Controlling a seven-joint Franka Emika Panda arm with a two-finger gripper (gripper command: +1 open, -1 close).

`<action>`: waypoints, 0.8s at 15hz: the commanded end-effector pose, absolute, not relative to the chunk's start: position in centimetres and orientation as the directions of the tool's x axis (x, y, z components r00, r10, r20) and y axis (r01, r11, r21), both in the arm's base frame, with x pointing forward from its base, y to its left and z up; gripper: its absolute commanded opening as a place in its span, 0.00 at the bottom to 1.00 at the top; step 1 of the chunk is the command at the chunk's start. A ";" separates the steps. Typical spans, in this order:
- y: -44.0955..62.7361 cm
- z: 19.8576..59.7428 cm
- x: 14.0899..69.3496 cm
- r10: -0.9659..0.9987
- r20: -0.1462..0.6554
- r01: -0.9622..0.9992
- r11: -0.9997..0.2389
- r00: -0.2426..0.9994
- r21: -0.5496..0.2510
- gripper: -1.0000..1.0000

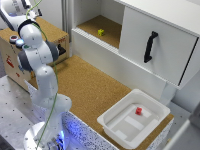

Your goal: Toggle the blue light switch to turn on the blue light

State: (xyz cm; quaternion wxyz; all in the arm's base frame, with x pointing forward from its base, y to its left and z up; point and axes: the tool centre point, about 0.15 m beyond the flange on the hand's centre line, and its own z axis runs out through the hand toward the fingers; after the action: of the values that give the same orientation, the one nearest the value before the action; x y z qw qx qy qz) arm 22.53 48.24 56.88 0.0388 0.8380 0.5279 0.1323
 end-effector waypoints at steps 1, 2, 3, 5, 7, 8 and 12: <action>42.1 56.1 25.1 0.893 0.304 0.903 -0.394 0.332 0.174 1.00; 40.9 56.1 25.6 0.884 0.312 0.899 -0.410 0.349 0.156 1.00; 39.5 55.8 26.1 0.876 0.316 0.893 -0.425 0.365 0.147 1.00; 36.8 55.2 27.1 0.865 0.313 0.882 -0.450 0.392 0.138 1.00; 34.4 55.0 28.0 0.832 0.327 0.856 -0.505 0.448 0.112 1.00; 33.2 54.8 28.4 0.809 0.337 0.837 -0.538 0.481 0.098 1.00; 28.0 53.7 30.3 0.693 0.377 0.739 -0.673 0.615 0.031 1.00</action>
State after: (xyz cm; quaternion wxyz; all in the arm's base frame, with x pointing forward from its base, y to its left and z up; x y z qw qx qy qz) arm 28.97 35.99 56.55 0.0330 0.8873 0.4457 0.1136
